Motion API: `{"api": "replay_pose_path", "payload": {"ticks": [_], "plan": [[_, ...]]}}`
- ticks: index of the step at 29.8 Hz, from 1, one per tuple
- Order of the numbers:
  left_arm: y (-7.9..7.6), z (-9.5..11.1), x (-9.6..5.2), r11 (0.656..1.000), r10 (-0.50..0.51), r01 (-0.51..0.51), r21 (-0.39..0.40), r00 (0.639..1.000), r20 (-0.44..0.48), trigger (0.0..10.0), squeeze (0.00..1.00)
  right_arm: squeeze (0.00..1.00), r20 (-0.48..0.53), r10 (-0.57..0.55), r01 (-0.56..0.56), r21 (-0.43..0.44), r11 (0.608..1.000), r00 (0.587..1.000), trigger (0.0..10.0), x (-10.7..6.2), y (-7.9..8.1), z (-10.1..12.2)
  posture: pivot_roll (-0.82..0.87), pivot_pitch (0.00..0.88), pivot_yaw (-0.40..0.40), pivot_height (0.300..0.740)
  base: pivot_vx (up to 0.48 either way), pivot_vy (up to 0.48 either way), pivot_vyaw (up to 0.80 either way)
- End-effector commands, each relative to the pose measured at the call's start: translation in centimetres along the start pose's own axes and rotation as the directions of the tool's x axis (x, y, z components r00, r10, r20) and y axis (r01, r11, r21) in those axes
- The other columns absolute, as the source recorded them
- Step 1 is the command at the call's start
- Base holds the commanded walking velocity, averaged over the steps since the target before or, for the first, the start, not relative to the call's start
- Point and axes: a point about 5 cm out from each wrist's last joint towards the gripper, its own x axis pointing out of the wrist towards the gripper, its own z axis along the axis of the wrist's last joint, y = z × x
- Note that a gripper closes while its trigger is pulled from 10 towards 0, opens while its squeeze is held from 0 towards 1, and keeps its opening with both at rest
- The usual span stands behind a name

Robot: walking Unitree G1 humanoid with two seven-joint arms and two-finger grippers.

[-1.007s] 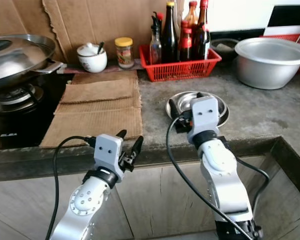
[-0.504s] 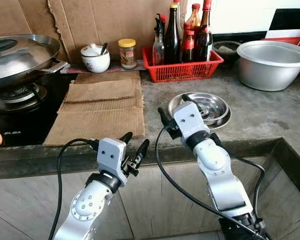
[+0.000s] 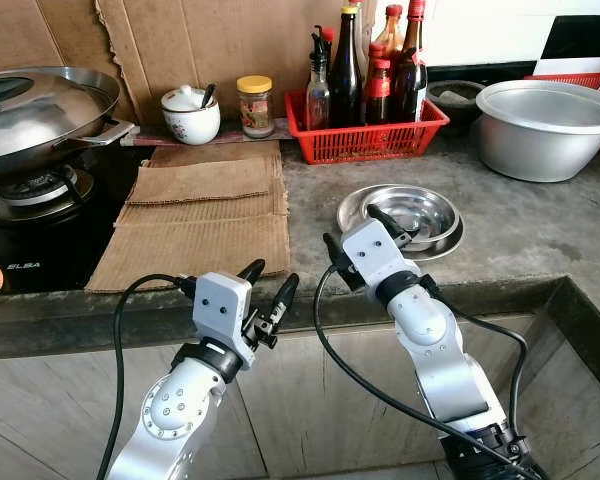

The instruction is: Kitchen organization

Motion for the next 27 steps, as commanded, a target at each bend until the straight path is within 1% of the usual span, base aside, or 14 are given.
{"api": "replay_pose_path", "payload": {"ticks": [1,7,15,18,19,20,21,22,27], "plan": [[-0.1,0.6,0.1,1.000,-0.002,0.002,0.002,1.000,0.028,10.0,0.00,0.00,-0.005,-0.020,0.020,-0.008,1.000,1.000,10.0,0.0,-0.5,-0.3,0.04,0.044,-0.019,0.740,0.000,0.000,0.00],[-0.1,1.1,0.3,1.000,-0.001,0.001,0.000,0.999,0.048,10.0,0.00,0.00,-0.030,-0.034,0.033,-0.020,0.999,0.999,10.0,0.0,-0.8,-0.8,0.04,0.045,-0.018,0.740,0.000,0.000,0.00],[-0.1,1.1,0.4,1.000,-0.002,0.002,0.002,0.999,0.049,10.0,0.00,0.00,-0.045,-0.053,0.052,-0.032,0.998,0.998,10.0,0.1,-1.3,-1.2,0.03,0.046,-0.018,0.740,0.000,0.000,0.00],[-0.1,1.1,0.4,1.000,-0.001,0.001,0.002,0.999,0.049,10.0,0.00,0.00,-0.052,-0.053,0.051,-0.026,0.998,0.997,10.0,0.2,-1.1,-1.3,0.03,0.046,-0.018,0.740,0.000,0.000,0.00],[-0.1,1.1,0.4,1.000,-0.001,0.001,0.003,0.999,0.050,10.0,0.00,0.00,-0.056,-0.051,0.050,-0.025,0.998,0.997,9.3,0.2,-1.0,-1.4,0.03,0.046,-0.018,0.740,0.000,0.000,0.00],[-0.1,1.1,0.4,1.000,-0.001,0.000,0.003,0.999,0.050,10.0,0.00,0.00,-0.056,-0.050,0.049,-0.026,0.998,0.997,9.3,0.2,-1.0,-1.4,0.03,0.046,-0.018,0.740,0.000,0.000,0.00],[-0.1,1.1,0.4,1.000,0.000,0.000,0.003,0.999,0.050,10.0,0.00,0.00,-0.055,-0.054,0.052,-0.025,0.998,0.997,4.2,0.2,-1.0,-1.3,0.04,0.046,-0.019,0.740,0.000,0.000,0.00],[-0.1,1.1,0.4,1.000,0.001,-0.001,0.003,0.999,0.050,10.0,0.00,0.00,-0.054,-0.052,0.051,-0.025,0.998,0.997,0.0,0.2,-1.0,-1.3,0.04,0.046,-0.019,0.740,0.000,0.000,0.00],[-0.1,1.1,0.4,1.000,0.003,-0.003,0.004,0.999,0.048,10.0,0.00,0.00,-0.049,-0.055,0.054,-0.025,0.998,0.997,0.0,0.3,-1.1,-1.2,0.03,0.047,-0.017,0.740,0.000,0.000,0.00]]}}
